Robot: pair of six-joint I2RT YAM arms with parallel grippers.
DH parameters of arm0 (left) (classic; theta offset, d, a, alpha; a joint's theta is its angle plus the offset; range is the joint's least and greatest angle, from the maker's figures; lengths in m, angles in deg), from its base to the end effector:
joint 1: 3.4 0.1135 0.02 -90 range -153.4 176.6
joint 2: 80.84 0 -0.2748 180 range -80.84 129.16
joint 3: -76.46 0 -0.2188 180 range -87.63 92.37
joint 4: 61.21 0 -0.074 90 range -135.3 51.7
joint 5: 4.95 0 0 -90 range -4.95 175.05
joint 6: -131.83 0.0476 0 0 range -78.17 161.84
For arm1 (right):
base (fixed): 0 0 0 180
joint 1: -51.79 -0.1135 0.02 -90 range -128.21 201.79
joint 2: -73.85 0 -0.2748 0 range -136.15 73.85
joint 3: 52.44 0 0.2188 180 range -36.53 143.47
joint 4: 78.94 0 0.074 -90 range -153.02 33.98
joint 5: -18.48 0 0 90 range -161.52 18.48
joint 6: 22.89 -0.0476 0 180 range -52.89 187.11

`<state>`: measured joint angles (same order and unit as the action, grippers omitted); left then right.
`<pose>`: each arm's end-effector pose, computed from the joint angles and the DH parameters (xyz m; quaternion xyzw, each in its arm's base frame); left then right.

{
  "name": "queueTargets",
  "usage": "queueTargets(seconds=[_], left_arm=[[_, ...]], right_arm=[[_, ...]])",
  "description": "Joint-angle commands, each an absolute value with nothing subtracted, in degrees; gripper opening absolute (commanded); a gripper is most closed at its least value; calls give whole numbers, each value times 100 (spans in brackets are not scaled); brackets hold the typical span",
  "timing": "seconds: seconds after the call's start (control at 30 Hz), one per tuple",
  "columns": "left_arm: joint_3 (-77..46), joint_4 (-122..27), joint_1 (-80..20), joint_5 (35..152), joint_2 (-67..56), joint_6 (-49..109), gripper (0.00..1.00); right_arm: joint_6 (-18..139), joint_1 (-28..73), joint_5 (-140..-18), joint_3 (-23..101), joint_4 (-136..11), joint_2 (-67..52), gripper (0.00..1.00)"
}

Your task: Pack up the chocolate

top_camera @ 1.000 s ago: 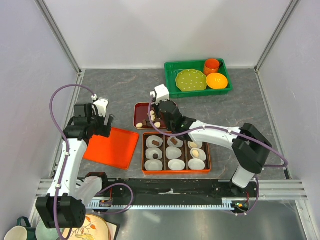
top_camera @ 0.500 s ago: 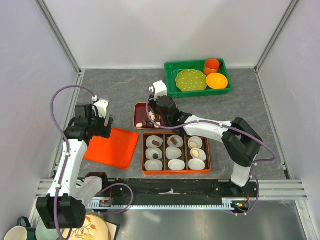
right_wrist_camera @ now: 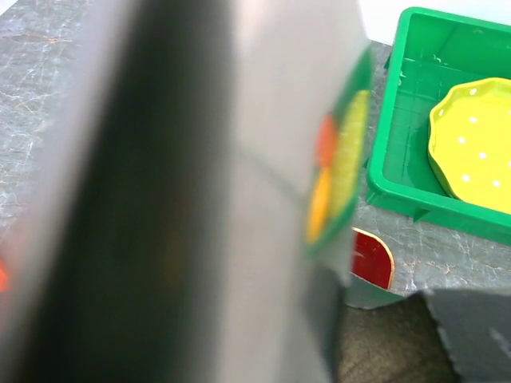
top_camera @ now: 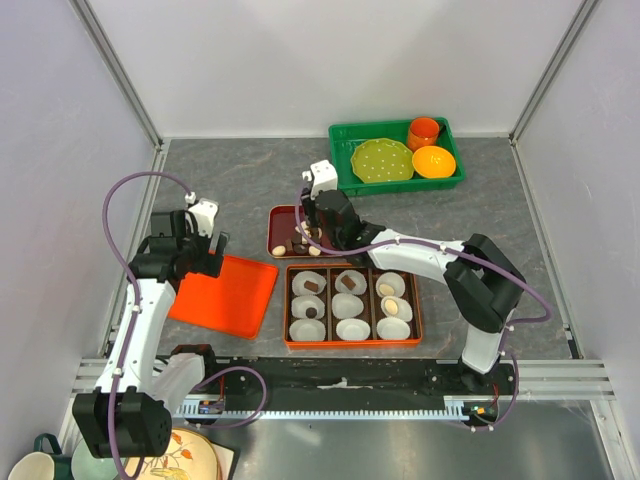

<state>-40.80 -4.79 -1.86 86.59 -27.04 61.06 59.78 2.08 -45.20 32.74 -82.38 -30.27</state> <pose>0.1560 0.0029 0.2796 0.1481 0.9200 0.0530 0.3589 0.2789 0.2964 0.2778 -0.1517 0.7725 0.1222 0.6044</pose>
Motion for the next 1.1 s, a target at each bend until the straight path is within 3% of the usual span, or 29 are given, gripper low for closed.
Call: queueTargets(seconds=[0.0, 0.4, 0.53, 0.7, 1.07], left_arm=[[-4148, -671, -147, 8576, -2828, 6337, 96], [-4113, -671, -147, 8549, -2820, 6354, 96], [-4139, -672, -147, 8532, -2837, 6381, 96], [-4140, -663, -138, 8567, -2837, 6381, 96], [-4104, -663, -147, 8585, -2837, 6346, 96]], right_arm=[[5832, 275, -4542, 3211, -8377, -3004, 46], [5700, 354, -4718, 3079, -8333, -3100, 45], [5744, 345, -4727, 3097, -8324, -3066, 39], [6016, 354, -4779, 2983, -8298, -2565, 32], [6430, -67, -5192, 2228, -7693, -746, 29]])
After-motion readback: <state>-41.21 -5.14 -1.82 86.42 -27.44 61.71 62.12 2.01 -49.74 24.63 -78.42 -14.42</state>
